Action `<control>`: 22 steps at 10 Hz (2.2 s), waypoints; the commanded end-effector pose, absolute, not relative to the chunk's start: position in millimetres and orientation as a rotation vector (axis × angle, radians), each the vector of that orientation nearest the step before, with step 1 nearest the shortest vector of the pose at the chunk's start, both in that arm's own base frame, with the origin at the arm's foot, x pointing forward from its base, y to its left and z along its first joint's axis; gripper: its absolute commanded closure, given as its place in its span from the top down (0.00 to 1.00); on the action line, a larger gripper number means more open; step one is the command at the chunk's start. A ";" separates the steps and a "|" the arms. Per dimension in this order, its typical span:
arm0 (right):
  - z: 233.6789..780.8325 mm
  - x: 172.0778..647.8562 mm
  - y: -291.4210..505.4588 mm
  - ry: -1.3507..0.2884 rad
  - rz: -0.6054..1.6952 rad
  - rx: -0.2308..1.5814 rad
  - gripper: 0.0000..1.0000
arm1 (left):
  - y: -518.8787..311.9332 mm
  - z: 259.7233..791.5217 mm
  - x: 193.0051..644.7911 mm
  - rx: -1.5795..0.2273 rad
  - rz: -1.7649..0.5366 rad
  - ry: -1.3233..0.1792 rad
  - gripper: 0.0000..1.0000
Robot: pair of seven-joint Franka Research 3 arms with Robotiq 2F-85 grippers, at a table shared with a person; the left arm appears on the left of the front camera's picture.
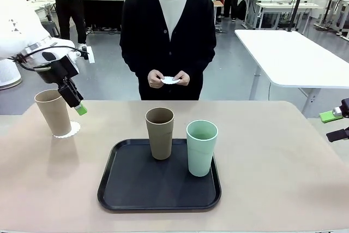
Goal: Place coasters on the table and set cups on them.
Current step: Take one Reusable plastic cup from the Flat Tray and place it on a coaster set by the human.
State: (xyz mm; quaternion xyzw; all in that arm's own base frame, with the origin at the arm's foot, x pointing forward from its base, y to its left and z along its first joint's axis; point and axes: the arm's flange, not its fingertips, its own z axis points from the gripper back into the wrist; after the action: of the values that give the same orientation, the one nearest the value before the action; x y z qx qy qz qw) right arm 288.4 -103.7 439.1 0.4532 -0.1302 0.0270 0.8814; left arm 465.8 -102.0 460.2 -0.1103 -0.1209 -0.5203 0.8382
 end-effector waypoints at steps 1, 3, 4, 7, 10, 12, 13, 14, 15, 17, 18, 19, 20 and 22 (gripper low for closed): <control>438.8 289.0 -103.8 -0.275 0.057 0.955 1.00 | -99.9 463.0 457.9 -0.235 -1.100 -0.262 1.00; 438.8 289.0 -103.8 -0.275 0.057 0.955 1.00 | -99.9 463.0 457.9 -0.235 -1.100 -0.262 1.00; 438.8 289.0 -103.8 -0.275 0.057 0.955 1.00 | -99.9 463.0 457.9 -0.235 -1.100 -0.262 1.00; 438.8 289.0 -103.8 -0.275 0.057 0.955 1.00 | -101.5 463.0 463.4 -0.232 -1.101 -0.260 1.00; 438.8 289.0 -103.8 -0.275 0.057 0.955 1.00 | -129.0 418.9 496.5 -0.402 -1.324 -0.348 1.00; 438.8 289.0 -103.8 -0.275 0.057 0.955 1.00 | -145.6 403.9 492.1 -0.605 -1.417 -0.466 1.00; 438.8 289.0 -103.8 -0.275 0.057 0.955 1.00 | -150.4 397.7 489.0 -0.672 -1.463 -0.530 1.00; 438.8 289.0 -103.8 -0.275 0.057 0.955 1.00 | -149.1 393.3 489.1 -0.718 -1.475 -0.589 1.00; 438.8 289.0 -103.8 -0.275 0.057 0.955 1.00 | -142.2 388.0 488.4 -0.765 -1.471 -0.651 1.00; 438.8 289.0 -103.8 -0.275 0.057 0.955 1.00 | -126.9 371.6 480.7 -0.907 -1.434 -0.763 1.00; 438.8 289.0 -103.8 -0.275 0.057 0.955 1.00 | -122.1 366.4 477.0 -0.979 -1.400 -0.812 1.00; 438.8 289.0 -103.8 -0.275 0.057 0.955 1.00 | -125.0 364.0 477.3 -1.002 -1.379 -0.849 1.00; 438.8 289.0 -103.8 -0.275 0.057 0.955 1.00 | -129.0 363.3 474.7 -0.986 -1.374 -0.857 1.00; 438.8 289.0 -103.8 -0.275 0.057 0.955 1.00 | -121.7 365.9 476.5 -0.985 -1.379 -0.816 1.00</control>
State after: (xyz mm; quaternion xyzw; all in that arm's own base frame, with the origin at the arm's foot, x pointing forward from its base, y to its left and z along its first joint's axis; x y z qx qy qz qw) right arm 288.4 -103.7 439.1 0.4533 -0.1301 0.0270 0.8814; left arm 474.3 -126.9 364.2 -0.4252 -0.3497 -0.5915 0.5892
